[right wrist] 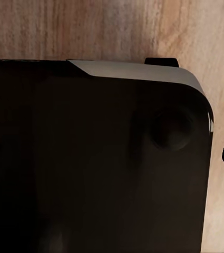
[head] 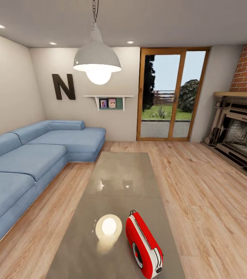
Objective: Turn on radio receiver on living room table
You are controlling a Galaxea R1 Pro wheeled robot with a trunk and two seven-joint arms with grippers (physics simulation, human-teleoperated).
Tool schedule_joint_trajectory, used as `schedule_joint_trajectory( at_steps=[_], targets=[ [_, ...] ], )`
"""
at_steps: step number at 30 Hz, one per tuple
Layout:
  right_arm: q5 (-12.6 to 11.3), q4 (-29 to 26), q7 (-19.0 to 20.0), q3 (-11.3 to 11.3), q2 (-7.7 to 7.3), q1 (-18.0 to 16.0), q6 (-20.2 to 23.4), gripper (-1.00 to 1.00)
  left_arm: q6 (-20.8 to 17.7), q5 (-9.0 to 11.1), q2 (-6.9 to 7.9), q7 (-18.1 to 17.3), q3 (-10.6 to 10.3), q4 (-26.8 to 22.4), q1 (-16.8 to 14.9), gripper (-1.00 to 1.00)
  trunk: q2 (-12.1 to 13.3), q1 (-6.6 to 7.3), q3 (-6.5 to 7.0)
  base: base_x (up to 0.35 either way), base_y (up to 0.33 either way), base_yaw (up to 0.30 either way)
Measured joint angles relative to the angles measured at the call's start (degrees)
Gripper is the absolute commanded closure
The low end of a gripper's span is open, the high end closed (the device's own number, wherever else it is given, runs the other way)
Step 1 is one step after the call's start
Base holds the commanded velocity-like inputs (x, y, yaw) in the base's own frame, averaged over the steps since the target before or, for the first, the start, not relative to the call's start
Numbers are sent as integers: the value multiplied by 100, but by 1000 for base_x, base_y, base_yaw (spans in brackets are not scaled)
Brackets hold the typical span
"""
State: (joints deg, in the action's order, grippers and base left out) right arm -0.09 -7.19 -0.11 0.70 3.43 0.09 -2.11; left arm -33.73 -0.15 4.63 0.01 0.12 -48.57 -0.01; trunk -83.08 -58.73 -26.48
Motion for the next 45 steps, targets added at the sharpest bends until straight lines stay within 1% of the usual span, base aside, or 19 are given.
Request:
schedule_joint_trajectory(
  at_steps=[1, 4, 5, 6, 7, 8, 10, 11, 16, 18, 19, 20, 22, 25, 28, 32, 34, 39, 45],
  targets=[
    [2, -3, -1, 0, 0, 0, 0, -100, -226, 4, 2, -1, -3, -401, -1, -100, 0, 0, 1, 0, 0, 0],
    [0, -4, 0, 0, 0, 0, 0, -100, -627, 5, -3, 2, 3, -944, 1, -100, 0, 0, 0, 0, 0, 0],
    [0, -4, 1, 0, 0, 0, 0, -100, -719, 5, -4, 3, 3, -1033, 1, -100, 0, 0, 0, 0, 0, 0],
    [3, -6, 1, 0, 0, 0, 0, -100, -901, 6, -5, 2, 4, -1208, 1, -100, 0, 0, 0, 0, 0, 0],
    [4, -5, 2, 0, 0, 0, 0, -100, -1173, 6, -5, 0, 3, -1488, 0, -100, 0, 0, 0, 0, 0, 0],
    [6, -4, 0, 0, 0, 0, 0, -100, -1321, 9, -6, 0, 2, -1659, 1, -100, 0, 0, 0, 0, 0, 0],
    [6, -6, 1, 0, 0, 0, 0, -100, -1513, 15, -6, -1, -1, -1935, 1, -100, 0, 0, 0, 0, 0, 0],
    [11, -6, 2, 0, 0, 0, 0, -100, -1679, 24, -16, 1, -9, -2266, 0, -100, 0, 0, 0, 0, 0, 0],
    [10, -4, 2, 0, 0, 0, 0, -100, -2082, 15, -30, 0, -21, -2668, 0, -100, 0, 0, 0, 0, 0, 0],
    [12, -4, 2, 0, 0, 0, 0, -100, -2171, 14, -31, -1, -21, -2832, 1, -100, 0, 0, 0, 0, 0, 0],
    [9, -4, 2, 0, 0, 0, 0, -100, -2265, 12, -42, 3, -21, -3038, 1, -100, 0, 0, 0, 0, 0, 0],
    [10, -3, 2, 0, 0, 0, 0, -100, -2324, 9, -50, 6, -21, -3126, 1, -100, 0, 0, 0, 0, 0, 0],
    [14, -4, 2, 0, 0, 0, 0, -100, -2364, 14, -57, 7, -21, -3246, 1, -100, 0, 0, 0, 0, 0, 0],
    [17, -2, -2, 0, 0, 0, 0, -100, -2392, 14, -123, 8, -21, -3470, 1, -100, 0, 0, 0, 0, 0, 0],
    [17, -5, -2, 0, 0, 0, 3, -100, -2399, 19, -142, 8, -21, -3655, 1, -100, 0, 0, 0, 0, 0, 0],
    [17, -9, -5, 0, 0, 0, 5, -100, -2409, 23, -151, 8, -21, -3819, 1, -100, 0, 0, 0, 0, 0, 0],
    [17, -10, -6, 0, 0, 0, 6, -100, -2424, 19, -182, 8, -21, -3895, -1, -100, 0, 0, 0, 0, 0, 0],
    [17, -11, -6, 0, -2, 0, 9, -100, -2433, 11, -219, 8, -21, -3993, -6, -100, 0, 0, 0, 0, 0, 0],
    [17, -15, -7, 0, -7, 0, 9, -100, -2377, 1, -221, 2, -21, -4015, -9, -100, 0, 0, 0, 0, 0, 0]
  ],
)
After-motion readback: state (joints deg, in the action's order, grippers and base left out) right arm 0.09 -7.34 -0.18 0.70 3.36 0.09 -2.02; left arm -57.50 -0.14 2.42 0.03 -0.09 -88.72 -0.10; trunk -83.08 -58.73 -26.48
